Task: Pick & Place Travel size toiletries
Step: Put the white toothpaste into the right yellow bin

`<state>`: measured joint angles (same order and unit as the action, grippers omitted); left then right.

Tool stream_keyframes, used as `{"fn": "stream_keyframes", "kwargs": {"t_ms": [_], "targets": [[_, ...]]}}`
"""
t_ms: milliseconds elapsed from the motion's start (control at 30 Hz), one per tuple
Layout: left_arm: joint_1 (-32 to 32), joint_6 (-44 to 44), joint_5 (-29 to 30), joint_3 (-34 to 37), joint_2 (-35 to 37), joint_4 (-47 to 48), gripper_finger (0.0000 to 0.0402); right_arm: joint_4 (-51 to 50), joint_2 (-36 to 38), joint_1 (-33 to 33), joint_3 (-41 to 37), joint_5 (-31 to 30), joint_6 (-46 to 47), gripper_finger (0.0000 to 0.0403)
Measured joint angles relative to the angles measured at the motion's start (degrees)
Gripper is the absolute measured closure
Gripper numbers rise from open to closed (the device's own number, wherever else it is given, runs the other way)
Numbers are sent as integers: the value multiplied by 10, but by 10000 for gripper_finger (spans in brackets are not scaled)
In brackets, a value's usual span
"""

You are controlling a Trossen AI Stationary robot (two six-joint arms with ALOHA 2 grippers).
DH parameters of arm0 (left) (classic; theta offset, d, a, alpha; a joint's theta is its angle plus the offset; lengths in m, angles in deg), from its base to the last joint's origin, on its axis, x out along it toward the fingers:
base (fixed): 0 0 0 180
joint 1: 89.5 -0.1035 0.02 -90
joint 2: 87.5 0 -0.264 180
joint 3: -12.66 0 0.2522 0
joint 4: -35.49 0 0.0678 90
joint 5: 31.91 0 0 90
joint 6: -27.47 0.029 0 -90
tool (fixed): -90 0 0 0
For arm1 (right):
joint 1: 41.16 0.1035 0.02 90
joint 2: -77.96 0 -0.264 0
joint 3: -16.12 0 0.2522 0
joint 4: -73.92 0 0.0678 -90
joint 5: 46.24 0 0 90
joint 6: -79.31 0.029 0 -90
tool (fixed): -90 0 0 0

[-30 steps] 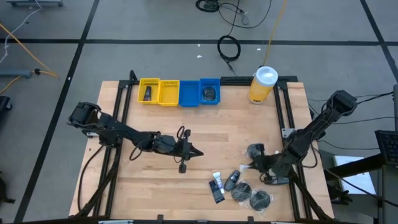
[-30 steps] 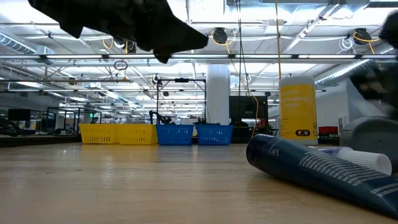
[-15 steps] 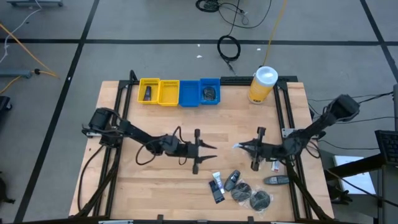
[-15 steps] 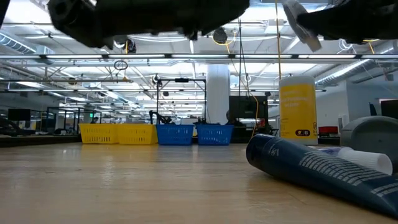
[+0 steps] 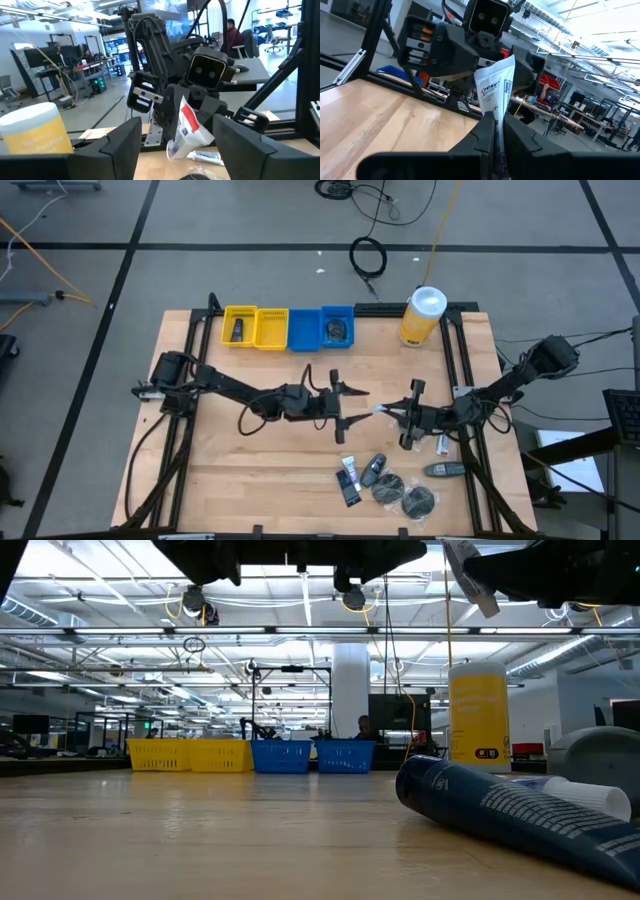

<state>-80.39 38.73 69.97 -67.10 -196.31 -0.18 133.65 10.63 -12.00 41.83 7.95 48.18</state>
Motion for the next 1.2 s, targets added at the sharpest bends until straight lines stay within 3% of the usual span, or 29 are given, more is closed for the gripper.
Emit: {"fn": "stream_keyframes", "kwargs": {"t_ms": [367, 867, 1000, 1200], "targets": [[-3, -13, -33, 0, 0, 9, 244, 0, 0, 0, 0, 0, 0, 383], [-4, -13, -16, -11, -26, -18, 224, -1, 0, 0, 1, -1, 3, 382], [-5, -11, -32, -11, -26, -24, 268, -3, 0, 0, 1, -1, 2, 382], [-8, -15, -39, -11, -26, -14, 369, -4, 0, 0, 1, -5, 4, 375]]}}
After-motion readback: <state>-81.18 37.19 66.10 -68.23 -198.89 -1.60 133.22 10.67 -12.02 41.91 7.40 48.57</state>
